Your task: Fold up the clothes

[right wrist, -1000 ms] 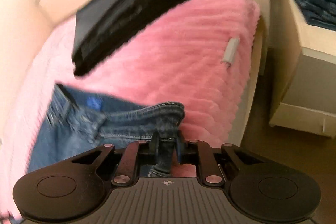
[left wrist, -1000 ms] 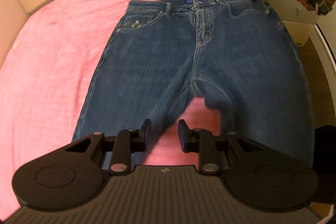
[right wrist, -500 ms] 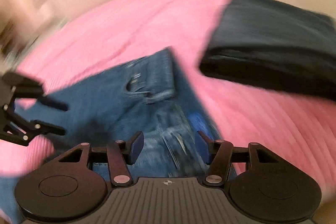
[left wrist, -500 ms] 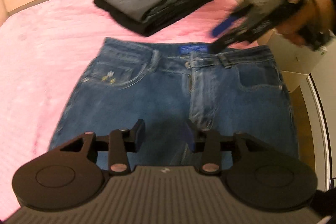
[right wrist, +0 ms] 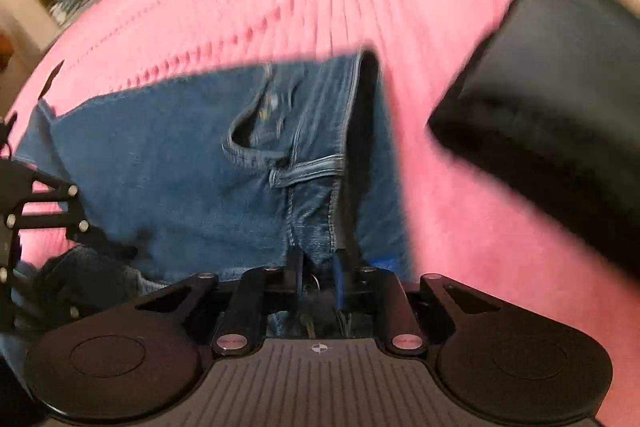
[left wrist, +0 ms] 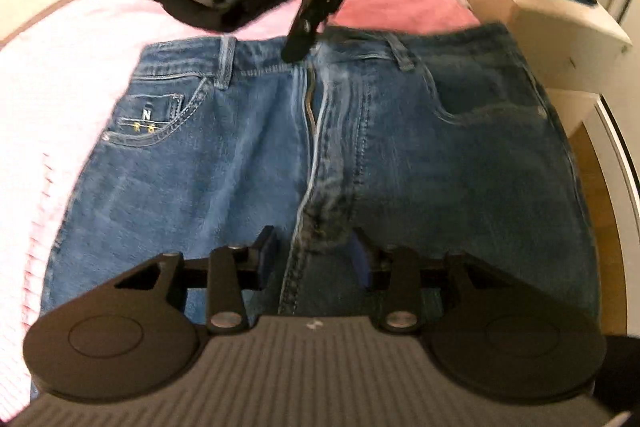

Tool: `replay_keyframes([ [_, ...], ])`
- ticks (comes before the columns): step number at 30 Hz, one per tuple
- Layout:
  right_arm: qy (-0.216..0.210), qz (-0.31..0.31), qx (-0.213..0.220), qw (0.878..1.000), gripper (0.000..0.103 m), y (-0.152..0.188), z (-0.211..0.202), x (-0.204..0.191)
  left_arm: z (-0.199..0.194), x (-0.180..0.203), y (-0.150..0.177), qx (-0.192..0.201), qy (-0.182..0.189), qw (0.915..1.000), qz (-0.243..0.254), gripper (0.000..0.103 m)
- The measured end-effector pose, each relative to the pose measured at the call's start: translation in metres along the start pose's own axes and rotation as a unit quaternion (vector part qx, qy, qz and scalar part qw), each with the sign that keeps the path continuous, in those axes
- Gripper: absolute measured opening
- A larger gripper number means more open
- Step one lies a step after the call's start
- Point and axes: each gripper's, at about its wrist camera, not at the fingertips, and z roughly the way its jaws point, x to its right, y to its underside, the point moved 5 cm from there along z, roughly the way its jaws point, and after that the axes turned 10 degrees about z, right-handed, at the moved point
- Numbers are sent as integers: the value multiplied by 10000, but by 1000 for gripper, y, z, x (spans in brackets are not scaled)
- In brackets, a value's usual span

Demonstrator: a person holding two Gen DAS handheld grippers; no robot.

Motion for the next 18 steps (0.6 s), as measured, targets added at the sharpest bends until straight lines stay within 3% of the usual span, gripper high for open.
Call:
replay_keyframes([
  [1, 55, 84, 128, 9999, 6, -6, -4, 4, 4, -1, -2, 6, -18, 10000, -26, 36],
  [7, 395, 133, -85, 9991, 10, -3, 24, 4, 21, -2, 1, -117, 177, 9994, -287, 39],
  [8, 305, 323, 45, 9990, 13, 1, 16, 4, 19, -2, 3, -112, 195, 9993, -308, 39],
  [9, 225, 513, 177, 9983, 24, 5, 9, 5, 16, -1, 6, -118, 189, 9992, -328, 40],
  [10, 233, 704, 315, 9968, 43, 7, 1, 7, 14, -1, 9, -121, 180, 9991, -359, 40],
  [12, 257, 933, 448, 9943, 66, 23, -14, 6, 9, -2, 13, -113, 161, 9989, -433, 40],
  [18, 534, 613, -123, 9966, 66, 72, -12, -1, 6, 2, 19, -86, 110, 9986, -513, 39],
])
